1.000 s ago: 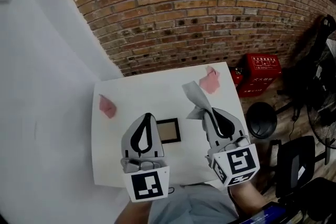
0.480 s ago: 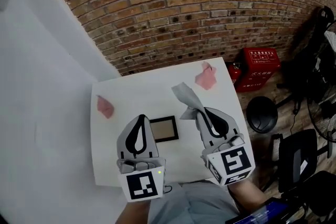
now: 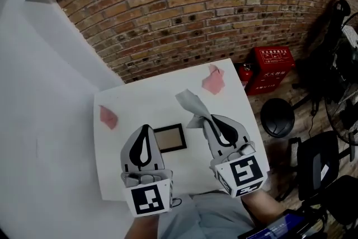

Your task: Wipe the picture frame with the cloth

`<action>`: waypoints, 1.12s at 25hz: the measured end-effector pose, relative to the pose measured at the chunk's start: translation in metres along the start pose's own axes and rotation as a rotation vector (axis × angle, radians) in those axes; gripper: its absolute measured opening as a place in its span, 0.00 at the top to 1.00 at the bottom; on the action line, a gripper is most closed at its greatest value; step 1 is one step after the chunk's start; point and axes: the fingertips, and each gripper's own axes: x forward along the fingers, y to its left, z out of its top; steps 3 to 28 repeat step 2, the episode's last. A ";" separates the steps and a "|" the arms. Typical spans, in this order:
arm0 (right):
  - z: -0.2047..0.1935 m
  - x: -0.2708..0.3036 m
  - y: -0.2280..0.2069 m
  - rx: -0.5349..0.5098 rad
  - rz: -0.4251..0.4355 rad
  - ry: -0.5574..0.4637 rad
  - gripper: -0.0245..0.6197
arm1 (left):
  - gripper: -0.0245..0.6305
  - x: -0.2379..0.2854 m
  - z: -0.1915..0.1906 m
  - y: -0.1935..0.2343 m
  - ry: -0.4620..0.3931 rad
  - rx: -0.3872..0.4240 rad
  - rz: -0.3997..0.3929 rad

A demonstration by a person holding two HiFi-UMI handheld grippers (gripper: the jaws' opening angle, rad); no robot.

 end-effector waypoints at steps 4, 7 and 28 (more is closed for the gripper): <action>-0.002 -0.002 -0.002 0.002 -0.001 -0.001 0.91 | 0.95 0.000 -0.001 -0.003 -0.002 0.000 0.000; -0.002 -0.002 -0.002 0.002 -0.001 -0.001 0.91 | 0.95 0.000 -0.001 -0.003 -0.002 0.000 0.000; -0.002 -0.002 -0.002 0.002 -0.001 -0.001 0.91 | 0.95 0.000 -0.001 -0.003 -0.002 0.000 0.000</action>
